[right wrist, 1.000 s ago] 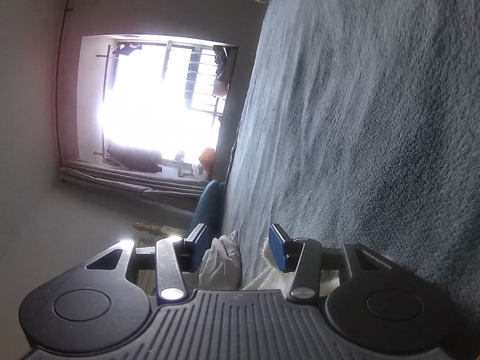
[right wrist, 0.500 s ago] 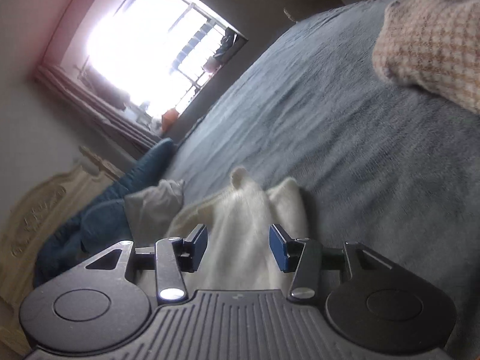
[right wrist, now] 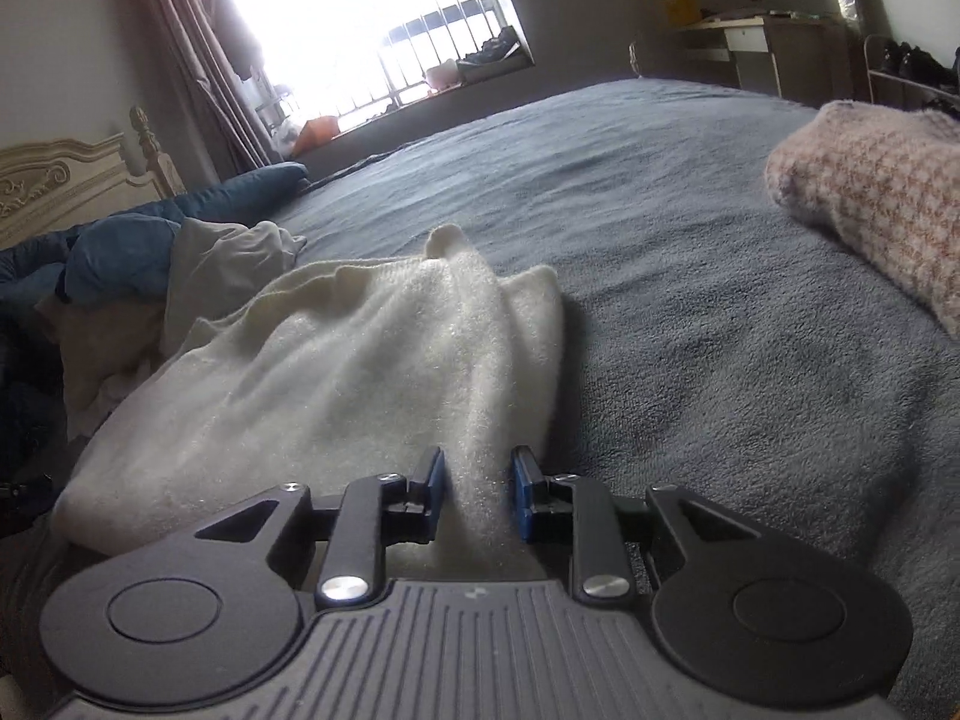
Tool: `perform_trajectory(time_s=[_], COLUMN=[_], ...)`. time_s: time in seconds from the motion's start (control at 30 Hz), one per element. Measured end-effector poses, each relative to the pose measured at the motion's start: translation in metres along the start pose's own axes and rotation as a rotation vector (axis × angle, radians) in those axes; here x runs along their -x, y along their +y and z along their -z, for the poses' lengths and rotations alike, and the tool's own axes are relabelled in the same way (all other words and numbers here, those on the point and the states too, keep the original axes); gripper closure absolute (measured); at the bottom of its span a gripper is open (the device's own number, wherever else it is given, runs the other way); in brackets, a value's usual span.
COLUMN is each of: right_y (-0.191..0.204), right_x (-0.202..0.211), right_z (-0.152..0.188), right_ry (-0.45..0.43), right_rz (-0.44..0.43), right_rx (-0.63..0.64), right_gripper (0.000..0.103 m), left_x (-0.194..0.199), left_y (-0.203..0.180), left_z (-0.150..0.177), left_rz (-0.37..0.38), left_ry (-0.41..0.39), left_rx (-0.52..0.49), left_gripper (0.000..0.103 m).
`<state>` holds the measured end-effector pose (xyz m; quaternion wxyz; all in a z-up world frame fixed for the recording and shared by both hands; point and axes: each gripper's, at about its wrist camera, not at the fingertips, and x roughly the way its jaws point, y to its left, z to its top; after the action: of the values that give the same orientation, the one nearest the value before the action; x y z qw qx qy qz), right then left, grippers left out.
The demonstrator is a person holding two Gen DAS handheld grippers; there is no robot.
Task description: Fold clothes
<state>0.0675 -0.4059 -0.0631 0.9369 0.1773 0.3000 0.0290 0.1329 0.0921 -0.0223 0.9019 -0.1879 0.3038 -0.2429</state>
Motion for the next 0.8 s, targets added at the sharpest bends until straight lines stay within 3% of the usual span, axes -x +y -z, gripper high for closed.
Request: perform_trajectory(time_s=[0.1,0.4,0.5,0.8], right_y=[-0.004,-0.007,-0.009,-0.012], right_x=[0.01,0.012,0.014,0.007], right_z=[0.001,0.002,0.002,0.004], right_ry=[-0.025,-0.079,-0.098,-0.08], right_rz=[-0.017,-0.06,-0.085,-0.095], right_rx=[-0.014,-0.071,-0.092,-0.143], right_gripper=[0.087,0.087,0.087,0.086], left_x=[0.006,0.004,-0.003,-0.022], left_y=[-0.002,-0.006,-0.001,0.007], left_z=[0.006,0.01,0.003,-0.012], left_rz=[-0.003,-0.012,-0.025,0.002], left_ry=[-0.003,-0.039,-0.074,-0.051], left_rx=[-0.037,-0.098,-0.082,-0.059], left_gripper=[0.053,0.052,0.051,0.051])
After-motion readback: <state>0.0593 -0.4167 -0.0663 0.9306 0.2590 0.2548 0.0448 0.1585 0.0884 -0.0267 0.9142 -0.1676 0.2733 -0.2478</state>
